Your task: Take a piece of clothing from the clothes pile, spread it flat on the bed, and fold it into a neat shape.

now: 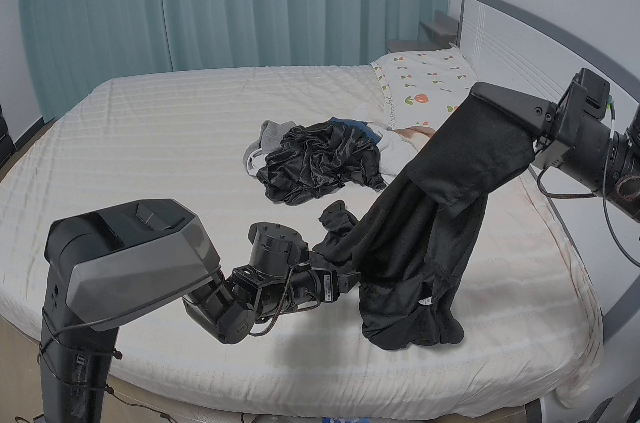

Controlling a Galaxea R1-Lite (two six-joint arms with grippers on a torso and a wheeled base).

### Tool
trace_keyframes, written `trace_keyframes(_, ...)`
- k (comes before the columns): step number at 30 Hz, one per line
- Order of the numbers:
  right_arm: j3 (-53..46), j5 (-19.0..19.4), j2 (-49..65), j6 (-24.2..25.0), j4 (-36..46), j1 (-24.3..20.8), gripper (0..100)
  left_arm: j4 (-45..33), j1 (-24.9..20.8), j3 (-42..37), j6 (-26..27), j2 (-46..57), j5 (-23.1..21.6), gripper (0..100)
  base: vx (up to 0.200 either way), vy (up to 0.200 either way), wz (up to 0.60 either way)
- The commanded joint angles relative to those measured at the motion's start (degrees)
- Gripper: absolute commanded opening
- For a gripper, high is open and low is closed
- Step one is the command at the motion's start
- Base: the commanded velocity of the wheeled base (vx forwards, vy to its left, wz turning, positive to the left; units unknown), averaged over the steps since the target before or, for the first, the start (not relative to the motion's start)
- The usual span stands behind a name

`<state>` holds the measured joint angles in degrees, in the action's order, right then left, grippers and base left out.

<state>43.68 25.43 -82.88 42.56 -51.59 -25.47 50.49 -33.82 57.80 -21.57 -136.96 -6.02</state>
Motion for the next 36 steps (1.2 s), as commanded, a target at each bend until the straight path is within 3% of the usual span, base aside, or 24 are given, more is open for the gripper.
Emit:
trace_keyframes(1, 1.76, -0.03, -2.55, 0.07, -0.35, -0.11, 0, 0.66, 0.07, 3.46, -0.14, -2.52, 0.05, 100, 0.0, 0.0, 0.0)
trace_keyframes(5, 2.2, -0.03, -2.19, -0.02, -0.09, -0.11, 0, 1.98, 1.21, 12.25, -1.99, -8.85, 2.77, 100, 0.0, 0.0, 0.0)
trace_keyframes(10, 2.02, -0.2, -2.37, -0.02, 0.26, -0.02, 0, 1.98, 1.91, 15.59, -2.25, -11.93, 5.32, 100, 0.0, 0.0, 0.0)
trace_keyframes(11, 1.94, -0.2, -2.37, 0.07, 0.26, 0.07, 0, 1.98, 2.09, 15.42, -2.43, -11.84, 5.32, 0, 0.0, 0.0, 0.0)
trace_keyframes(17, 1.5, -0.03, -3.34, -0.02, 0.17, 0.33, 0, 2.07, 2.79, 13.48, -6.03, -9.73, 5.32, 0, 0.0, 0.0, 0.0)
trace_keyframes(18, 1.5, 0.15, -4.57, -0.02, 0.44, 0.42, 0, 1.71, 4.02, 12.96, -9.46, -7.09, 5.23, 0, 0.0, 0.0, 0.0)
trace_keyframes(19, 1.5, 0.15, -4.57, -0.02, 0.44, 0.42, 0, 1.71, 4.02, 12.96, -9.46, -7.09, 5.23, 0, 0.0, 0.0, 0.0)
trace_keyframes(21, 1.85, -0.38, -8.52, -0.02, 0.35, 0.33, 0, 0.83, 5.43, 10.14, -16.14, -0.24, 4.53, 0, 0.0, 0.0, 0.0)
trace_keyframes(25, 2.46, -1.61, -12.48, -0.02, 0.26, 0.24, 0, -0.48, 5.43, 5.22, -20.09, 8.9, 3.65, 0, 0.0, 0.0, 0.0)
trace_keyframes(27, 3.52, -3.63, -14.94, -0.11, -0.18, -0.02, 0, -0.84, 5.08, 2.94, -21.5, 13.83, 3.3, 0, 0.0, 0.0, 0.0)
trace_keyframes(29, 7.03, -10.05, -18.72, -0.99, -0.44, -0.55, 0, -3.21, 4.55, -0.05, -24.14, 21.39, 3.12, 0, 0.0, 0.0, 0.0)
trace_keyframes(34, 18.37, -21.21, -19.86, -4.68, -0.62, -0.37, 0, -9.36, 4.46, -4.18, -26.6, 35.97, 3.12, 0, 0.0, 0.0, 0.0)
trace_keyframes(36, 19.51, -23.14, -19.6, -5.2, -1.76, -0.46, 0, -9.18, 4.9, -6.12, -26.69, 38.88, 3.91, 0, 0.0, 0.0, 0.0)
